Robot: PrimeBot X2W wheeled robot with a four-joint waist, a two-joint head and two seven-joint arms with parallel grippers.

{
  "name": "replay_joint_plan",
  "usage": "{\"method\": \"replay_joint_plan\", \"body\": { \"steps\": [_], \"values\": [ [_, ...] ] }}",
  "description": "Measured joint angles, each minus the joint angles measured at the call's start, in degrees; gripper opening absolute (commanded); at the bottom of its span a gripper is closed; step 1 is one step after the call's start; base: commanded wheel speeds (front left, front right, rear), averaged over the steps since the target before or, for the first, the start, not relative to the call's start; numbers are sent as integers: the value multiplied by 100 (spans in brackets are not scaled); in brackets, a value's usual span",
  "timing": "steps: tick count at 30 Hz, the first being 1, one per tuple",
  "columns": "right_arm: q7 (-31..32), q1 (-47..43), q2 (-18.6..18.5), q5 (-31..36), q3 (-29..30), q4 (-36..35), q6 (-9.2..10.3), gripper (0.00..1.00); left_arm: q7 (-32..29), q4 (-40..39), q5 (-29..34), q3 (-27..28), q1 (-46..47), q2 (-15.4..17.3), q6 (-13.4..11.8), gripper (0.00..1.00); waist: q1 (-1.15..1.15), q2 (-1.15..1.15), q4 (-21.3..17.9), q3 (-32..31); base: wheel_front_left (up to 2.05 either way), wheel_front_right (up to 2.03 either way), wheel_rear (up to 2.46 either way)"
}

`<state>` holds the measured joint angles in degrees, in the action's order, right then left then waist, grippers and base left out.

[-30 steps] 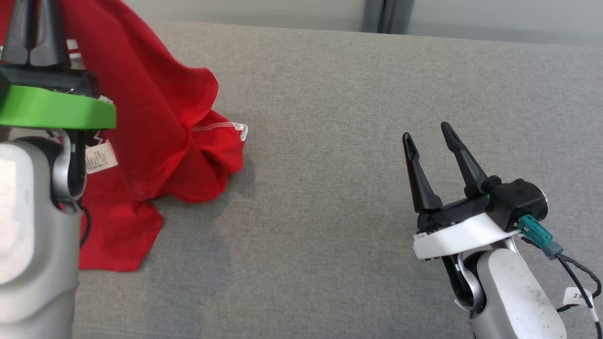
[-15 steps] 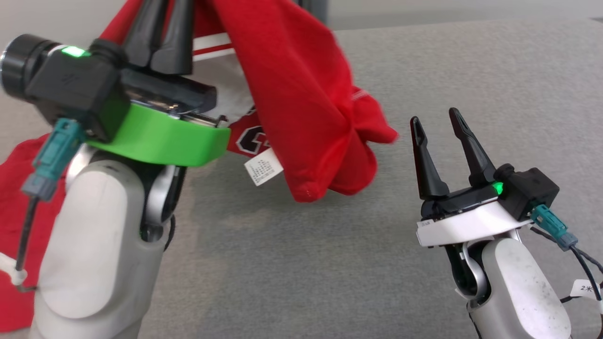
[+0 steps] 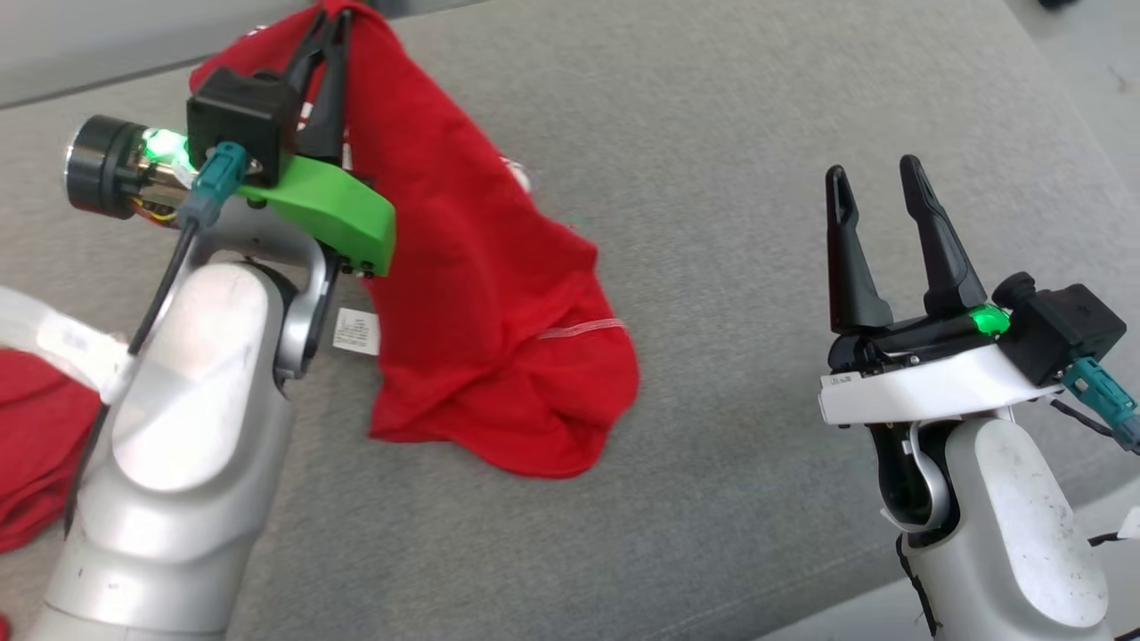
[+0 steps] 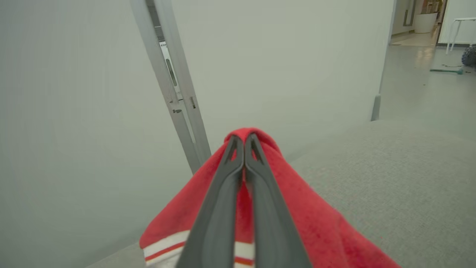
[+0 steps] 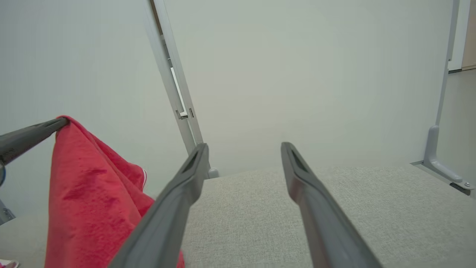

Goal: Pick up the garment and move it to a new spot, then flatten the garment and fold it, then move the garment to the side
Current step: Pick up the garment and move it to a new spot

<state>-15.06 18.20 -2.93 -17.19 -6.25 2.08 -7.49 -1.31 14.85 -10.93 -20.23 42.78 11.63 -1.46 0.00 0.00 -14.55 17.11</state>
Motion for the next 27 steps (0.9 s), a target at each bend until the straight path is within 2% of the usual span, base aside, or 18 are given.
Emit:
{"method": "replay_joint_plan", "body": {
  "steps": [1,2,3,4,9,14,20,27],
  "values": [
    [0,1,0,-29,-13,0,0,100,54,275,26,8,82,16,-2,14,0,0,-95,54,0,0,0],
    [0,1,0,-38,-21,-1,0,100,91,563,38,19,162,13,-14,42,0,0,-186,107,0,0,0],
    [0,0,1,-41,-32,-2,0,100,134,791,73,15,226,23,-46,95,0,0,-256,151,0,0,0],
    [0,-1,-1,-47,-36,-2,0,100,191,1038,97,18,302,24,-69,100,0,0,-333,202,0,0,0],
    [0,-2,1,-35,-83,7,0,100,762,1736,35,122,600,-98,-133,100,0,0,-540,434,0,0,0],
    [0,-9,5,104,-64,14,0,100,1335,1920,-152,268,610,-229,-179,100,0,0,-428,480,0,0,0],
    [0,-62,10,432,-41,75,0,100,1592,1516,-325,464,168,-226,-198,100,0,0,-74,403,0,0,0],
    [0,-179,13,698,-112,141,0,100,1630,590,-311,486,-998,-24,-134,100,0,0,560,52,0,0,0]
  ]
}}
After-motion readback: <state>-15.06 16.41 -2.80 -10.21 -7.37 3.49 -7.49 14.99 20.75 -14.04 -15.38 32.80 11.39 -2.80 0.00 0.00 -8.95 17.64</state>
